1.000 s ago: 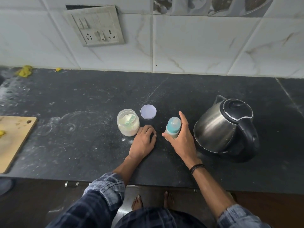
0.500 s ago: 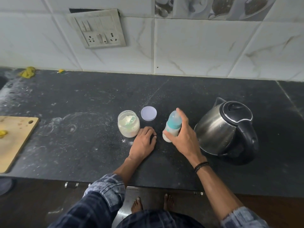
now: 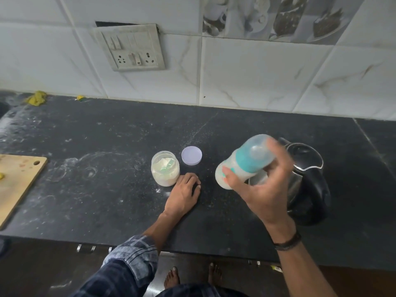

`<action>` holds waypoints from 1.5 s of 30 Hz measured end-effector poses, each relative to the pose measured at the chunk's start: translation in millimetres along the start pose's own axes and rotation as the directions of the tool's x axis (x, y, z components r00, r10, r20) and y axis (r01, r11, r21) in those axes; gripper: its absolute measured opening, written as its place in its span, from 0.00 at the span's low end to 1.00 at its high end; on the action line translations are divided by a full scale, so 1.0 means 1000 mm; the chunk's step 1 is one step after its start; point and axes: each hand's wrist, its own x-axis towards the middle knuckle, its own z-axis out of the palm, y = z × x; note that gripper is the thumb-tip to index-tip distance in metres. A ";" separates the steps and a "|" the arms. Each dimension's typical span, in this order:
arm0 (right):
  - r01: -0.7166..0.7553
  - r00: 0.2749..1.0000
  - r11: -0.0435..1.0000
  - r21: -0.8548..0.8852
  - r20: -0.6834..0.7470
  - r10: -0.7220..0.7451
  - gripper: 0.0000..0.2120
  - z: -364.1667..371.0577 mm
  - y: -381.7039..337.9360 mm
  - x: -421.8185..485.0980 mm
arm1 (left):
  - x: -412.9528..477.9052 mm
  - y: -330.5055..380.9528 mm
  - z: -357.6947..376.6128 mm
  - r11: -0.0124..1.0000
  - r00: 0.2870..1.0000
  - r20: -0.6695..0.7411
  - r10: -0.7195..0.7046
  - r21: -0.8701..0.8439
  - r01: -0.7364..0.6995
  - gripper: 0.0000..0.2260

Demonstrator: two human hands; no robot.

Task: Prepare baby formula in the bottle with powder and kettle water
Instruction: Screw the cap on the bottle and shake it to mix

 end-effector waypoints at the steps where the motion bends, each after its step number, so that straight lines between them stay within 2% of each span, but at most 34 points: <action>1: 0.018 0.998 0.998 0.065 -0.069 -0.013 0.43 -0.002 -0.007 0.008 | 0.000 0.000 0.000 1.000 1.000 0.000 -0.001 0.001 0.001 0.03; 3: -0.035 0.972 0.970 0.239 -0.216 0.088 0.47 0.001 -0.020 0.023 | 0.000 0.000 0.001 1.000 1.000 0.003 -0.002 0.003 0.002 0.03; 4: -0.100 0.955 0.947 0.307 -0.239 0.178 0.47 0.006 -0.019 0.025 | 0.001 0.000 0.001 1.000 1.000 0.003 -0.003 0.003 0.003 0.03; 6: -0.260 0.949 0.911 0.321 -0.091 0.302 0.46 0.015 -0.015 0.023 | 0.001 0.000 0.001 1.000 1.000 0.007 -0.003 0.006 0.003 0.03; 7: -0.294 0.952 0.914 0.279 0.001 0.305 0.46 0.015 -0.014 0.023 | 0.001 -0.001 0.001 1.000 1.000 0.012 -0.001 0.006 0.001 0.03; 8: -0.285 0.958 0.923 0.258 0.040 0.285 0.45 0.012 -0.016 0.025 | 0.001 0.000 0.000 1.000 1.000 0.016 0.002 0.006 -0.002 0.03; 9: -0.258 0.963 0.920 0.294 0.006 0.268 0.44 0.008 -0.019 0.029 | 0.001 0.000 0.000 1.000 1.000 0.019 0.004 0.008 -0.005 0.03; 11: -0.132 0.954 0.913 0.387 -0.202 0.223 0.44 -0.001 -0.031 0.045 | 0.002 0.000 0.000 1.000 1.000 0.020 0.001 0.013 -0.002 0.02; 13: 0.010 0.919 0.939 0.344 -0.374 0.128 0.43 -0.005 -0.032 0.052 | 0.002 -0.001 0.002 1.000 1.000 0.009 -0.001 0.016 0.001 0.03; 14: 0.022 0.920 0.956 0.294 -0.380 0.096 0.43 -0.006 -0.029 0.049 | 0.002 -0.001 0.002 1.000 1.000 0.009 0.000 0.021 0.000 0.03; 15: -0.008 0.949 0.958 0.287 -0.301 0.098 0.44 -0.007 -0.024 0.045 | 0.002 -0.001 0.002 1.000 1.000 0.012 0.004 0.024 -0.004 0.03; 17: -0.190 0.974 0.916 0.352 -0.049 0.221 0.43 -0.007 -0.021 0.037 | 0.001 -0.002 0.002 1.000 1.000 0.014 0.010 0.022 -0.010 0.03; 18: -0.223 0.969 0.907 0.357 -0.022 0.247 0.42 -0.008 -0.021 0.035 | 0.001 -0.002 0.002 1.000 1.000 0.014 0.010 0.020 -0.010 0.03; 22: -0.073 0.924 0.942 0.326 -0.333 0.187 0.41 -0.014 -0.023 0.043 | 0.002 -0.001 0.002 1.000 1.000 0.011 0.006 0.016 -0.006 0.03; 23: -0.067 0.915 0.953 0.294 -0.363 0.177 0.40 -0.013 -0.019 0.042 | 0.002 -0.001 0.002 1.000 1.000 0.010 0.006 0.019 -0.006 0.03; 24: -0.109 0.920 0.949 0.296 -0.332 0.209 0.41 -0.009 -0.017 0.040 | 0.002 -0.002 0.002 1.000 1.000 0.012 0.007 0.021 -0.007 0.03; 26: -0.229 0.942 0.922 0.312 -0.168 0.291 0.42 -0.005 -0.016 0.038 | 0.001 -0.002 0.002 1.000 1.000 0.011 0.010 0.018 -0.010 0.03; 27: -0.240 0.947 0.925 0.294 -0.138 0.290 0.41 -0.006 -0.016 0.038 | 0.001 -0.002 0.002 1.000 1.000 0.011 0.011 0.016 -0.011 0.03; 30: -0.101 0.922 0.950 0.297 -0.330 0.201 0.42 -0.018 -0.022 0.050 | 0.002 -0.001 0.002 1.000 1.000 0.011 0.010 0.018 -0.011 0.03; 32: -0.012 0.868 0.945 0.326 -0.466 0.172 0.44 -0.020 -0.023 0.057 | 0.002 -0.001 0.002 1.000 1.000 0.000 0.007 0.019 -0.007 0.03; 33: -0.031 0.861 0.947 0.319 -0.473 0.188 0.44 -0.018 -0.020 0.055 | 0.001 -0.001 0.002 1.000 1.000 -0.002 0.008 0.020 -0.008 0.03; 34: -0.085 0.886 0.946 0.314 -0.410 0.216 0.44 -0.014 -0.019 0.053 | 0.001 -0.002 0.002 1.000 1.000 -0.001 0.008 0.018 -0.008 0.03; 36: -0.226 0.942 0.912 0.344 -0.161 0.294 0.43 -0.009 -0.021 0.045 | 0.001 -0.002 0.002 1.000 1.000 0.002 0.009 0.015 -0.009 0.03; 37: -0.238 0.949 0.909 0.343 -0.116 0.293 0.42 -0.009 -0.021 0.042 | 0.001 -0.001 0.002 1.000 1.000 0.007 0.009 0.016 -0.009 0.03; 39: -0.161 0.938 0.935 0.315 -0.245 0.244 0.41 -0.013 -0.026 0.046 | 0.001 -0.001 0.003 1.000 1.000 0.016 0.003 0.020 -0.003 0.03; 42: 0.022 0.883 0.959 0.282 -0.455 0.114 0.38 -0.011 -0.032 0.056 | 0.001 -0.002 0.003 1.000 1.000 0.011 -0.007 0.017 0.007 0.03; 43: 0.003 0.878 0.960 0.281 -0.459 0.132 0.39 -0.007 -0.030 0.053 | 0.001 -0.002 0.003 1.000 1.000 0.011 -0.005 0.018 0.005 0.03; 44: -0.066 0.900 0.951 0.303 -0.392 0.188 0.40 -0.003 -0.029 0.049 | 0.001 -0.002 0.003 1.000 1.000 0.012 -0.003 0.018 0.002 0.03; 45: -0.163 0.926 0.921 0.353 -0.268 0.266 0.41 0.001 -0.028 0.046 | 0.001 -0.002 0.003 1.000 1.000 0.010 0.000 0.016 0.000 0.03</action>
